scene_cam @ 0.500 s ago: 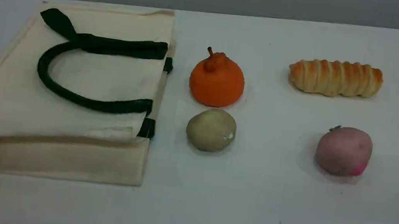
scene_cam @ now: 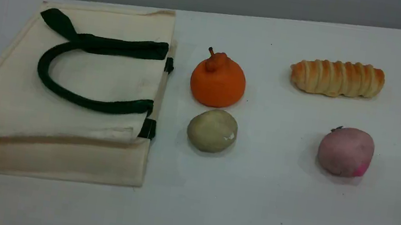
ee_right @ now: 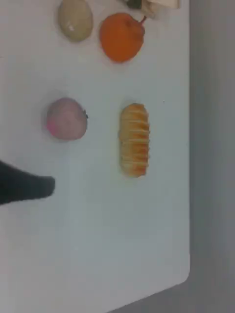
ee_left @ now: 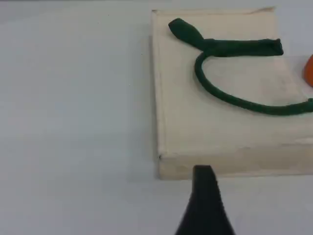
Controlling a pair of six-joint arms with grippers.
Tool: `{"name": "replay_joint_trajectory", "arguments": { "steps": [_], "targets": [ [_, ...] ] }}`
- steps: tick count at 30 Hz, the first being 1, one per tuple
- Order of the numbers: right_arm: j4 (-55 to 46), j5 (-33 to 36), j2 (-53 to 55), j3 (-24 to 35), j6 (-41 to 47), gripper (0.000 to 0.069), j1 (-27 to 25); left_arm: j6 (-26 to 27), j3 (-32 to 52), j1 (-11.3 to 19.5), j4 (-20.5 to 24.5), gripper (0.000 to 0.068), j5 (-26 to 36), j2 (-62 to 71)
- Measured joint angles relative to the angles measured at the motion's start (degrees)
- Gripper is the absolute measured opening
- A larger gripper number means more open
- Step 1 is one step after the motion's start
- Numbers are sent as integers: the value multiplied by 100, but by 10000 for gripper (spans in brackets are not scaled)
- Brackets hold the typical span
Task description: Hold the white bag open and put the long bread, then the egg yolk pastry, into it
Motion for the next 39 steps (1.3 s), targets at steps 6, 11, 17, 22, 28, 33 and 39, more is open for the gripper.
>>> {"name": "replay_joint_trajectory", "arguments": {
  "steps": [6, 11, 17, 22, 28, 33, 39],
  "targets": [
    [0, 0, 0, 0, 0, 554, 0, -5, 0, 0, 0, 472, -5, 0],
    [0, 0, 0, 0, 0, 554, 0, -5, 0, 0, 0, 472, 1, 0],
    [0, 0, 0, 0, 0, 554, 0, -5, 0, 0, 0, 472, 1, 0],
    [0, 0, 0, 0, 0, 554, 0, -5, 0, 0, 0, 472, 1, 0],
    [0, 0, 0, 0, 0, 554, 9, -5, 0, -18, 0, 472, 1, 0],
    [18, 0, 0, 0, -18, 554, 212, -26, 0, -111, 6, 472, 1, 0],
    [26, 0, 0, 0, -18, 554, 608, -53, 0, -213, 6, 456, -6, 18]
  ]
}}
